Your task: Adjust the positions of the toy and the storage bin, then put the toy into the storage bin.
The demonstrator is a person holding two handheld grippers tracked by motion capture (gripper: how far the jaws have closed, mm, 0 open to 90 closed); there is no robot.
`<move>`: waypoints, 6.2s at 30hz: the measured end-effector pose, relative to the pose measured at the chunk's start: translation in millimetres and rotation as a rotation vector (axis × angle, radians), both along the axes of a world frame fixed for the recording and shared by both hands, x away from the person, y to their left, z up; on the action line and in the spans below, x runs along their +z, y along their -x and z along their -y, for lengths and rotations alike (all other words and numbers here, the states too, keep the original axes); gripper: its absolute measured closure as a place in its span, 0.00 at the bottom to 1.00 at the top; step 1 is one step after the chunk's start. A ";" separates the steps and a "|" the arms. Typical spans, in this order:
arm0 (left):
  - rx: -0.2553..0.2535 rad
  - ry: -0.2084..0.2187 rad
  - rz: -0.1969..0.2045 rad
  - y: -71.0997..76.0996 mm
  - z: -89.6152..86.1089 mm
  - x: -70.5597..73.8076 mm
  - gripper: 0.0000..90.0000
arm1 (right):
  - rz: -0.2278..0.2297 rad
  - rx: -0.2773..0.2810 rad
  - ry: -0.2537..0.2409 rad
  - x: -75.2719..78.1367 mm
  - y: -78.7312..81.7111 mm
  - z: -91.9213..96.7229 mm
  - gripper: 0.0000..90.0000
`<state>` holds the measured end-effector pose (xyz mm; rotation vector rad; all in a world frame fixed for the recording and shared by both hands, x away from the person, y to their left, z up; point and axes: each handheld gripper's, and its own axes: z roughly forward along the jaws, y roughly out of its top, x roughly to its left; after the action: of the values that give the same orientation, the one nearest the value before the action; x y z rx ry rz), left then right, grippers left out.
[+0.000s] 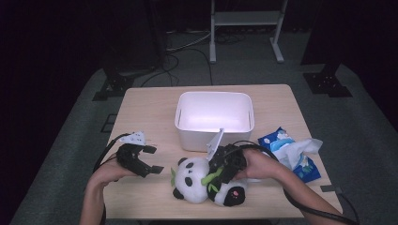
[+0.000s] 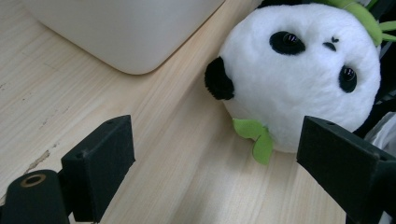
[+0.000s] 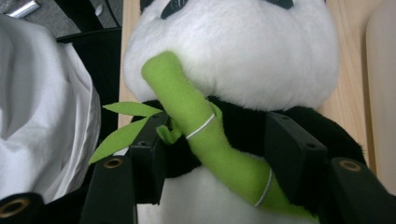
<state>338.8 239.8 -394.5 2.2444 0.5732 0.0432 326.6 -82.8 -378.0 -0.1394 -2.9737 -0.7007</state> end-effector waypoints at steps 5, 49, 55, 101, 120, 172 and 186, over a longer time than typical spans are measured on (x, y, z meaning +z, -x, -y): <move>0.001 0.002 -0.001 -0.3 0.0 -0.2 0.11 | -0.002 -0.011 0.022 -4.6 -1.7 -2.9 0.53; 0.095 0.041 -0.008 -6.7 -27.8 -11.1 0.10 | -0.027 0.160 -0.066 24.9 4.5 -6.5 0.81; 0.097 0.045 -0.010 -6.1 -27.5 -10.4 0.10 | -0.032 0.150 -0.084 34.8 1.6 -2.5 0.81; 0.127 0.082 -0.025 -9.8 -42.5 -13.9 0.10 | 0.093 0.193 -0.215 155.3 2.1 9.0 0.81; 0.146 0.092 -0.038 -11.3 -50.9 -17.9 0.10 | 0.127 0.128 -0.213 181.8 -35.2 22.5 0.81; 0.164 0.106 -0.047 -10.3 -58.9 -18.8 0.10 | 0.091 0.068 -0.145 147.6 -147.7 17.8 0.81; 0.154 0.101 -0.045 -10.3 -56.3 -18.3 0.10 | 0.053 0.118 -0.156 146.0 -131.4 13.1 0.81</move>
<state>349.1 296.1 -412.8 2.1043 0.7557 0.0411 458.0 -96.0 -232.0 0.0649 -2.9310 -0.9306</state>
